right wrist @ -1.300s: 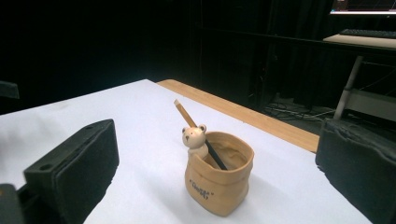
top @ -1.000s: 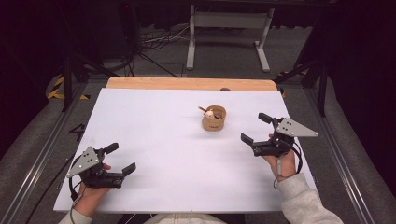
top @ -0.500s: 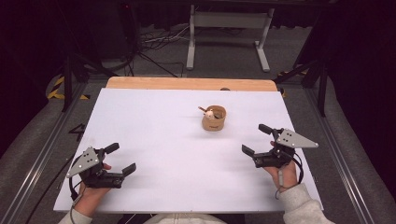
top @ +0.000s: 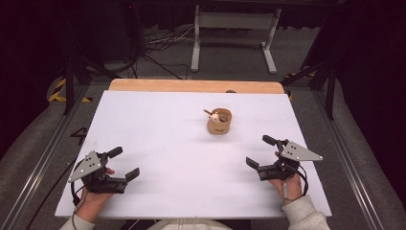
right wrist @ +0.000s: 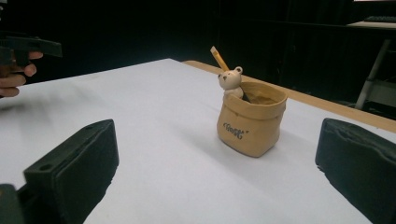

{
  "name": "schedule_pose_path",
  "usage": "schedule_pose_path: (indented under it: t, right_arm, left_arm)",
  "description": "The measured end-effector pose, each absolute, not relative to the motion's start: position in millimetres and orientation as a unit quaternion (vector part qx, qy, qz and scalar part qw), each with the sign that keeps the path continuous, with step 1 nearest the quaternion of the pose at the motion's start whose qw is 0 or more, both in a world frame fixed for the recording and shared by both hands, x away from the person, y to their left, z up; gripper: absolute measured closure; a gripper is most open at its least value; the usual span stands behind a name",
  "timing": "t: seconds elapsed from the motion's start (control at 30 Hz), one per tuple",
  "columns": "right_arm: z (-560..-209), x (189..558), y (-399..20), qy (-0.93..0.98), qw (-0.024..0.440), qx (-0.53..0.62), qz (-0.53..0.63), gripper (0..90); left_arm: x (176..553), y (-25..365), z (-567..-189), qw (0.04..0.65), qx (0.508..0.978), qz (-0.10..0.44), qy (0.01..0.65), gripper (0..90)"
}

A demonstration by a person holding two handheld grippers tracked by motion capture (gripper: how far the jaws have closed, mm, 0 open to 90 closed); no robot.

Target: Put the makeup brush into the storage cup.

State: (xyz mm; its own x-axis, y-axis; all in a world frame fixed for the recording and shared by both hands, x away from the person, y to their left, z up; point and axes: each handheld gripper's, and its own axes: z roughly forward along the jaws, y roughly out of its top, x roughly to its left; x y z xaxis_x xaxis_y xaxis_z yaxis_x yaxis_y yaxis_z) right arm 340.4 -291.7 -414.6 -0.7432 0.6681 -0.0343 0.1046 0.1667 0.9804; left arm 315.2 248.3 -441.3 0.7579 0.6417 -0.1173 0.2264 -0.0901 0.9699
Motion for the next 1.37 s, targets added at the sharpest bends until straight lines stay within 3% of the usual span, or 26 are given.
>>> schedule_pose_path:
  t: [0.7, 1.37]
  right_arm:
    - [-444.8, 345.3, -293.0, 0.726, 0.22, 0.286, 0.585, 0.0]
    - [-443.8, 343.3, -291.6, 0.725, 0.232, 0.277, 0.586, 0.0]
  left_arm:
    - [318.7, 246.4, -446.6, 0.614, 0.713, 0.153, 0.301, 0.0]
    - [320.2, 248.5, -450.6, 0.614, 0.714, 0.155, 0.298, 0.1]
